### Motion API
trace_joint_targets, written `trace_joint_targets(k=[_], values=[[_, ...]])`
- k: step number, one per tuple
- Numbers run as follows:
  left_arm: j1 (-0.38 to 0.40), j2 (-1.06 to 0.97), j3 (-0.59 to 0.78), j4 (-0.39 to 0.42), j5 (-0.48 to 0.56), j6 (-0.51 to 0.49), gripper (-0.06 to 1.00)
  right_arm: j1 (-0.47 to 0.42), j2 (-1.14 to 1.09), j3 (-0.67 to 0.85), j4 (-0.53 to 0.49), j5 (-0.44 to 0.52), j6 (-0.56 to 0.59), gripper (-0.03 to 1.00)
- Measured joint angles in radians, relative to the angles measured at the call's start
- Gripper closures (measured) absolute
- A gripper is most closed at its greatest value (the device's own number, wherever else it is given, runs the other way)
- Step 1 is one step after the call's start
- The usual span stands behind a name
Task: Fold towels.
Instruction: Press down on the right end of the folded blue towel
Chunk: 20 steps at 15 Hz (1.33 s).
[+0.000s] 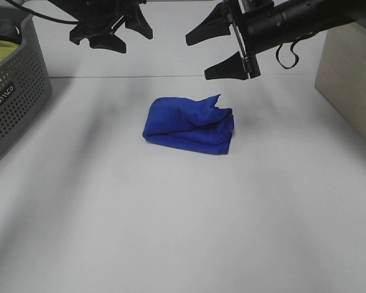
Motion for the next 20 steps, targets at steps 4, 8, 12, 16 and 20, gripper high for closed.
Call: trace_joint_targets(k=[4, 8, 12, 16, 20], values=[[-0.005, 0.0, 0.0, 0.006, 0.012, 0.003, 0.3, 0.075, 0.003, 0.114, 0.064, -0.09, -0.132, 0.14], [-0.005, 0.0, 0.0, 0.01, 0.034, 0.003, 0.3, 0.102, 0.016, 0.116, 0.098, -0.185, -0.146, 0.14], [-0.005, 0.0, 0.0, 0.01, 0.056, 0.003, 0.3, 0.096, 0.094, 0.116, 0.099, -0.164, -0.144, 0.15], [-0.005, 0.0, 0.0, 0.015, 0.072, 0.003, 0.3, 0.027, 0.099, 0.116, -0.017, -0.141, -0.112, 0.17], [-0.005, 0.0, 0.0, 0.017, 0.074, 0.003, 0.3, 0.01, 0.099, 0.117, -0.094, -0.143, -0.091, 0.17]])
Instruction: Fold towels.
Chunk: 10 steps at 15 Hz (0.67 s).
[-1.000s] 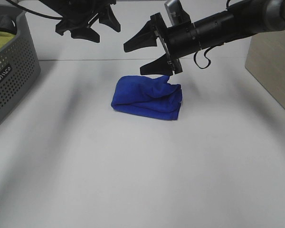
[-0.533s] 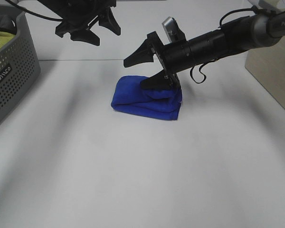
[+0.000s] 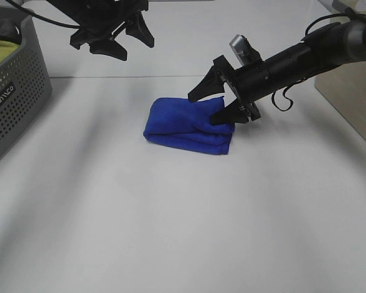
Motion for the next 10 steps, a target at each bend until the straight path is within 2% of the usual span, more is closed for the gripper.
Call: trace_joint_targets(k=[7, 10], values=[[0.0, -0.002, 0.0, 0.035, 0.03, 0.0, 0.3, 0.0, -0.03, 0.002, -0.12, -0.005, 0.028, 0.18], [0.0, -0.063, 0.0, 0.196, 0.105, -0.001, 0.3, 0.0, -0.125, 0.002, -0.26, 0.063, 0.094, 0.18]])
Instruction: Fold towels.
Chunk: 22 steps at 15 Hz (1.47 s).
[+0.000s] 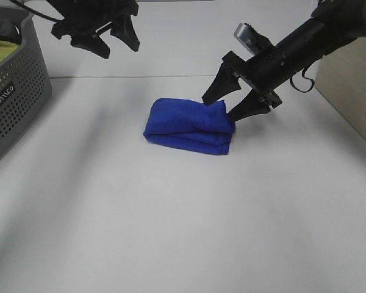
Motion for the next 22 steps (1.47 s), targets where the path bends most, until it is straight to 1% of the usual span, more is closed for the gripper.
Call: trace_joint_targets(k=[2, 4, 5, 7, 9, 11, 13, 15, 17, 21, 22], values=[[0.0, -0.049, 0.0, 0.09, 0.079, -0.032, 0.3, 0.0, -0.075, 0.0, -0.129, 0.052, 0.071, 0.18], [0.0, -0.102, 0.0, 0.164, 0.17, -0.068, 0.3, 0.0, -0.16, 0.0, -0.258, 0.073, 0.147, 0.18], [0.0, -0.124, 0.0, 0.187, 0.182, -0.079, 0.3, 0.0, -0.203, 0.0, -0.319, 0.073, 0.18, 0.18], [0.0, -0.193, 0.019, 0.231, 0.184, -0.089, 0.3, 0.0, -0.309, 0.002, -0.409, 0.074, 0.239, 0.18], [0.0, -0.311, 0.1, 0.272, 0.185, -0.093, 0.3, 0.0, -0.427, 0.052, -0.485, 0.075, 0.278, 0.18], [0.0, -0.425, 0.208, 0.298, 0.185, -0.106, 0.3, 0.0, -0.569, 0.151, -0.54, 0.075, 0.304, 0.18], [0.0, -0.594, 0.404, 0.332, 0.185, -0.133, 0.3, 0.0, -0.678, 0.247, -0.57, 0.076, 0.32, 0.18], [0.0, -0.762, 0.607, 0.357, 0.187, -0.151, 0.3, 0.0, -0.832, 0.403, -0.602, 0.078, 0.323, 0.18], [0.0, -0.969, 0.827, 0.367, 0.187, -0.157, 0.3, 0.0, -0.995, 0.585, -0.622, 0.079, 0.325, 0.18], [0.0, -1.363, 1.194, 0.373, 0.171, -0.157, 0.3, 0.0, -1.309, 0.956, -0.641, 0.082, 0.328, 0.18], [0.0, -1.548, 1.328, 0.373, 0.169, -0.141, 0.3, 0.0, -1.461, 1.098, -0.675, 0.084, 0.329, 0.18]])
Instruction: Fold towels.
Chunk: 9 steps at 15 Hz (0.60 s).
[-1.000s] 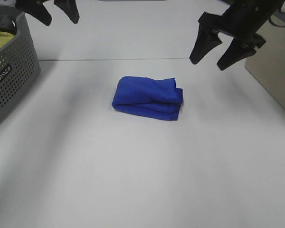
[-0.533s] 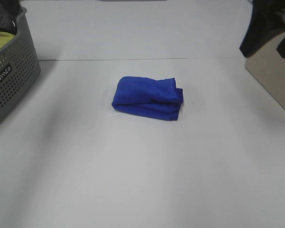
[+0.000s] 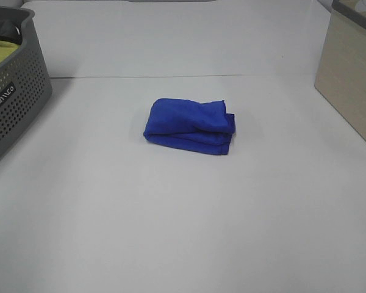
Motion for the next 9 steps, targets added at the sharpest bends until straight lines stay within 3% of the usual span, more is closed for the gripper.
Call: trace_joint_targets(k=[2, 5, 9], values=[[0.0, -0.189, 0.116, 0.0, -0.003, 0.022, 0.3, 0.0, -0.165, 0.098, -0.048, 0.011, 0.0, 0.18], [0.0, -0.379, 0.227, 0.0, -0.016, 0.042, 0.3, 0.0, -0.332, 0.11, -0.104, -0.008, 0.0, 0.18], [0.0, -0.528, 0.287, -0.051, -0.093, 0.131, 0.3, 0.0, -0.478, 0.149, -0.156, -0.089, 0.052, 0.18]])
